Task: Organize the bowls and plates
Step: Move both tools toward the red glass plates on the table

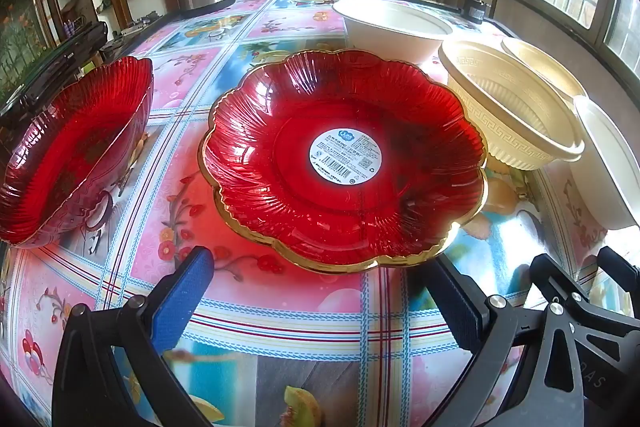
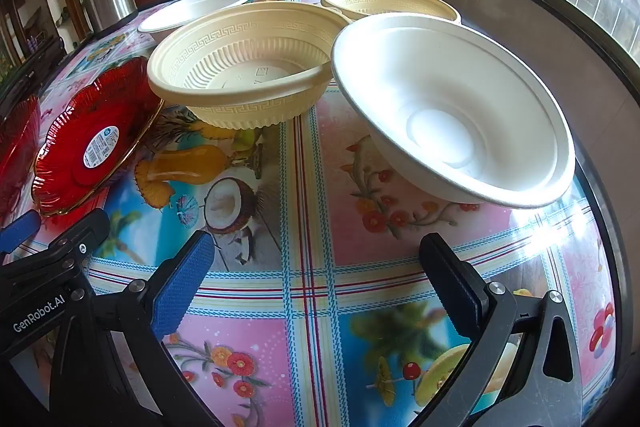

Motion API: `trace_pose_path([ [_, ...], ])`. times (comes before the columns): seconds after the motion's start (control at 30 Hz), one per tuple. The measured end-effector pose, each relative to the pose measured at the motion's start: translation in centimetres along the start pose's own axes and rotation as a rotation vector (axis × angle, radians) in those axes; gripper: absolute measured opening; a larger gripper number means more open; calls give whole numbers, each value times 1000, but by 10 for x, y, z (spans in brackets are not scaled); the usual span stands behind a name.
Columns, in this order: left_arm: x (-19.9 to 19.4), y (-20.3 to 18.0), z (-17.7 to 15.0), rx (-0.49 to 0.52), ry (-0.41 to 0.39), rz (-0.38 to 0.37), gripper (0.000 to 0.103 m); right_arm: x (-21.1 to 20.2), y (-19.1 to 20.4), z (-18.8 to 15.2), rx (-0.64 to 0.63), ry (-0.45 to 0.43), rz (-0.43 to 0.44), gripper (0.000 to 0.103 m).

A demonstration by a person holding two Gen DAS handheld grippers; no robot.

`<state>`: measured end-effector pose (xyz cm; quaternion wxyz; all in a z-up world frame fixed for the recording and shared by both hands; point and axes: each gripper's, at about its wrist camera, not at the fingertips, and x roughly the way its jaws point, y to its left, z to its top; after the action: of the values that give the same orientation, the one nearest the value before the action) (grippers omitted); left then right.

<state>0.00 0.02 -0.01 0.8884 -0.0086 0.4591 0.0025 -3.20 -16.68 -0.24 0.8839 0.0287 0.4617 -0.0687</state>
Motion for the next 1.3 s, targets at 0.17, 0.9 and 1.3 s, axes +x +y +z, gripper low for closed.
trace_pose_path([
  [0.17, 0, 2, 0, -2, 0, 0, 103, 0, 0, 1, 1, 0, -1, 103],
  [0.9, -21, 14, -20, 11, 14, -33, 103, -20, -1, -14, 11, -7, 39, 103],
  [1.3, -56, 39, -21, 5, -61, -30, 103, -67, 18, -18, -55, -104, 86, 103],
])
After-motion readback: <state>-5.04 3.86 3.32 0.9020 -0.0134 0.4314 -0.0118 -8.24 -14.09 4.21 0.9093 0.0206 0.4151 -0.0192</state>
